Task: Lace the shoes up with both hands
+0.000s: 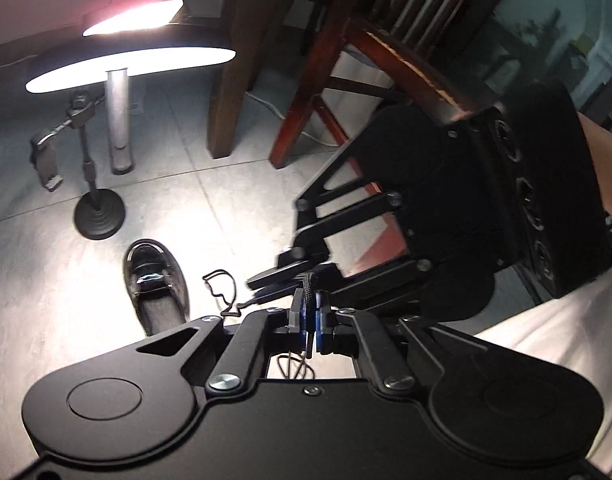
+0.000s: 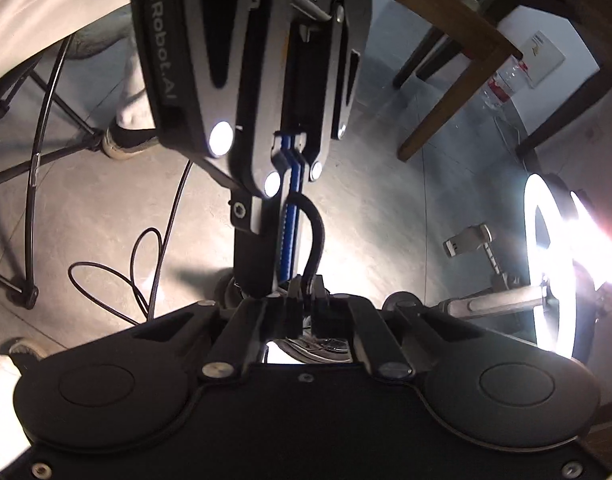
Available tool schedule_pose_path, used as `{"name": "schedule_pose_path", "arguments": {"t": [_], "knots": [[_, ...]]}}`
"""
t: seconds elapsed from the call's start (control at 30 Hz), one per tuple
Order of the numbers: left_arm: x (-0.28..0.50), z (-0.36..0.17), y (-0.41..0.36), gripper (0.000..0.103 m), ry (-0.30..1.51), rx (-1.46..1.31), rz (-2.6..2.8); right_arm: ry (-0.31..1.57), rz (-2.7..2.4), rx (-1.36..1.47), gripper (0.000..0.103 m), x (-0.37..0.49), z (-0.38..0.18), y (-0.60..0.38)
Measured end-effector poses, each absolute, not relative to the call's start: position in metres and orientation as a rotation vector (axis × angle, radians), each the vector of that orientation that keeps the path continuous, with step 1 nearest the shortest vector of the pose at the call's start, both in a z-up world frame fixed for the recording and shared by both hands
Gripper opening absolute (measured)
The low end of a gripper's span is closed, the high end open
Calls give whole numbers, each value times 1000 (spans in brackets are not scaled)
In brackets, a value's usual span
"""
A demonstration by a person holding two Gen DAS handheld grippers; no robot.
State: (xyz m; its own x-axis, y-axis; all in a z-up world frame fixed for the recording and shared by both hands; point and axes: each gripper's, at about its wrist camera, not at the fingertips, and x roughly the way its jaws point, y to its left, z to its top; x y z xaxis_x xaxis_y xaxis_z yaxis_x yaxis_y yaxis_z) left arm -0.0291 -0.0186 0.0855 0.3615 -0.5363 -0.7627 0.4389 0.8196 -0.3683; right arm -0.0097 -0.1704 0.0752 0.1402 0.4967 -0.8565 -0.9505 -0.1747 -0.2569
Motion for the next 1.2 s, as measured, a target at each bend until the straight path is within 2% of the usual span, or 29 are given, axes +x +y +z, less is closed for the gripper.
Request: {"name": "schedule_pose_path", "arguments": {"t": [0.07,0.13,0.2,0.27,0.4,0.67,0.83,1.03,1.2], "knots": [[-25,83,-14,7,1059,-164,-599,606,1324,-1017,3,-3,75,-176],[-21,81,-8,21,1095,-242,-560,655,1192,-935,3,5,75,-180],[-18,77,2,63,1111,-355,-504,694,1087,-868,3,9,77,-181],[-18,73,15,77,1115,-494,-444,743,974,-774,3,12,82,-182],[-17,68,31,77,1072,-677,-370,794,837,-646,3,6,97,-179],[-17,83,39,75,919,-705,-327,828,798,-531,3,-26,118,-154],[-21,86,35,74,970,-739,-370,749,736,-624,3,-43,113,-148],[-23,91,35,76,951,-727,-396,702,783,-724,3,-54,109,-146],[-24,89,31,80,984,-715,-394,565,820,-911,3,-80,102,-139]]}}
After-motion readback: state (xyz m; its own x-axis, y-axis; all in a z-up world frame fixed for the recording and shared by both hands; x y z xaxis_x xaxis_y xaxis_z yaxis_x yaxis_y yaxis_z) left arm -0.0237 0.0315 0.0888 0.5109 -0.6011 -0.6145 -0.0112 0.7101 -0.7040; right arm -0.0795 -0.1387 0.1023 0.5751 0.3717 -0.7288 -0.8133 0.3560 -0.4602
